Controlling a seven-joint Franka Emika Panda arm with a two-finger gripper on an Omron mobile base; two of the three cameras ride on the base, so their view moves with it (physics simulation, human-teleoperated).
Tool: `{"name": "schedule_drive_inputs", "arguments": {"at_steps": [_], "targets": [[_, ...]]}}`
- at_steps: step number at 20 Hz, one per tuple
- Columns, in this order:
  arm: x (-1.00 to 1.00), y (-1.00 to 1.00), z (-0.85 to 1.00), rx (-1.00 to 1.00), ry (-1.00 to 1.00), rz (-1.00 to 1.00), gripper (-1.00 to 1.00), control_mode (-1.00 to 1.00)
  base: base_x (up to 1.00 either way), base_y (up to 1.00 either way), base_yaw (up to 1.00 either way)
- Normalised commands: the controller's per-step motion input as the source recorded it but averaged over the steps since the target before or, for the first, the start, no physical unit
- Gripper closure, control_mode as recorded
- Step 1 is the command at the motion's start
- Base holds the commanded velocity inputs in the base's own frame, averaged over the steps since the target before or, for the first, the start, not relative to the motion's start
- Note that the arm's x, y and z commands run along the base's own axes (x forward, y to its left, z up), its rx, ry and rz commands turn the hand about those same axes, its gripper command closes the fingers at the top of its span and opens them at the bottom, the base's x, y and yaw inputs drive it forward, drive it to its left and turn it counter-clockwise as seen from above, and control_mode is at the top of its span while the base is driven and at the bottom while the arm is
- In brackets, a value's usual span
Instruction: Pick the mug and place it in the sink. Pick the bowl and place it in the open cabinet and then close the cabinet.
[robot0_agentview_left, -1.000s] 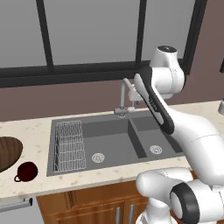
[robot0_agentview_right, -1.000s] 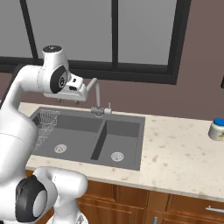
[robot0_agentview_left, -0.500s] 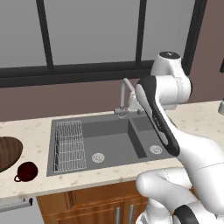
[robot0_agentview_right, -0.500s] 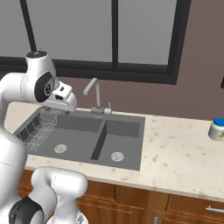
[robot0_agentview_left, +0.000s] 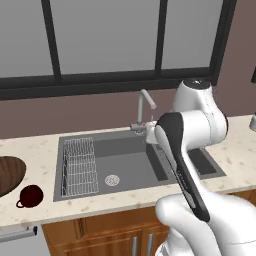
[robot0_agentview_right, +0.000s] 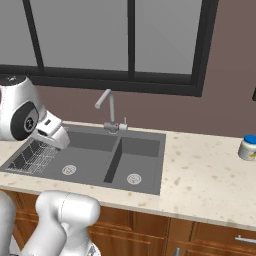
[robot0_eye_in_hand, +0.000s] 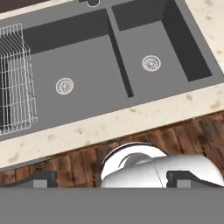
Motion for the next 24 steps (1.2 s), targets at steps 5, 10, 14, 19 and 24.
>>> {"name": "schedule_drive_inputs", "arguments": {"at_steps": [5, 10, 14, 19, 24], "targets": [[-0.39, 0.51, -0.09, 0.04, 0.0, -0.08, -1.0, -1.0, 0.0, 0.0, 0.0], [-0.3, 0.57, -0.05, 0.02, 0.0, -0.08, -1.0, -1.0, 0.0, 0.0, 0.0], [-0.25, 0.53, -0.02, 0.01, 0.0, -0.06, -1.0, -1.0, 0.0, 0.0, 0.0], [-0.13, 0.39, -0.08, 0.06, 0.0, -0.01, -1.0, -1.0, 0.0, 0.0, 0.0], [-0.04, 0.32, -0.19, 0.11, 0.0, 0.0, -1.0, -1.0, 0.0, 0.0, 0.0]]}}
